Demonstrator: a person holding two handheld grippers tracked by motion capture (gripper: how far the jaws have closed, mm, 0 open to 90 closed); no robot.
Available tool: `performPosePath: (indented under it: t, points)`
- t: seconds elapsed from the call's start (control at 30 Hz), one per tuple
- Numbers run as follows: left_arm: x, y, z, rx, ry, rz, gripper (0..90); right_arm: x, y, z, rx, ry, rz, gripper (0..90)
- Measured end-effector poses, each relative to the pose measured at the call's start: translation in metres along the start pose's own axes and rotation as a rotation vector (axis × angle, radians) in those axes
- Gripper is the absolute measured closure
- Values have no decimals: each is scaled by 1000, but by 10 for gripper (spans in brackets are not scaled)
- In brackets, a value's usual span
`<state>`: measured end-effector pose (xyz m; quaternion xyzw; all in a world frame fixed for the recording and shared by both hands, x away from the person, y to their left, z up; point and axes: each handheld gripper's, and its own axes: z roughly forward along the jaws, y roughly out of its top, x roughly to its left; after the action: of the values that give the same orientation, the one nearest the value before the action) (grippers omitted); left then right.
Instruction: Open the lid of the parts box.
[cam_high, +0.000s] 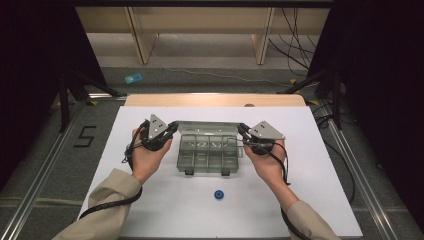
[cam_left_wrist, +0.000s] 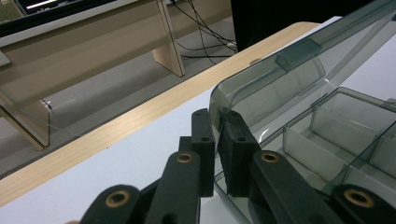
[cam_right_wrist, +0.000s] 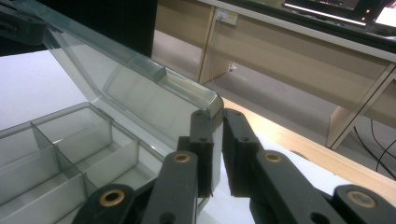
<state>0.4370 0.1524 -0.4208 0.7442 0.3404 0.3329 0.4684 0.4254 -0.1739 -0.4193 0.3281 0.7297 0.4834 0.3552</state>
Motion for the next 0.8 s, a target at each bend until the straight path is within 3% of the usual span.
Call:
performPosePath:
  t: [0.8]
  points:
    - [5,3,4,6,-2,-33,845,-3,3,6,0,-13,22,841]
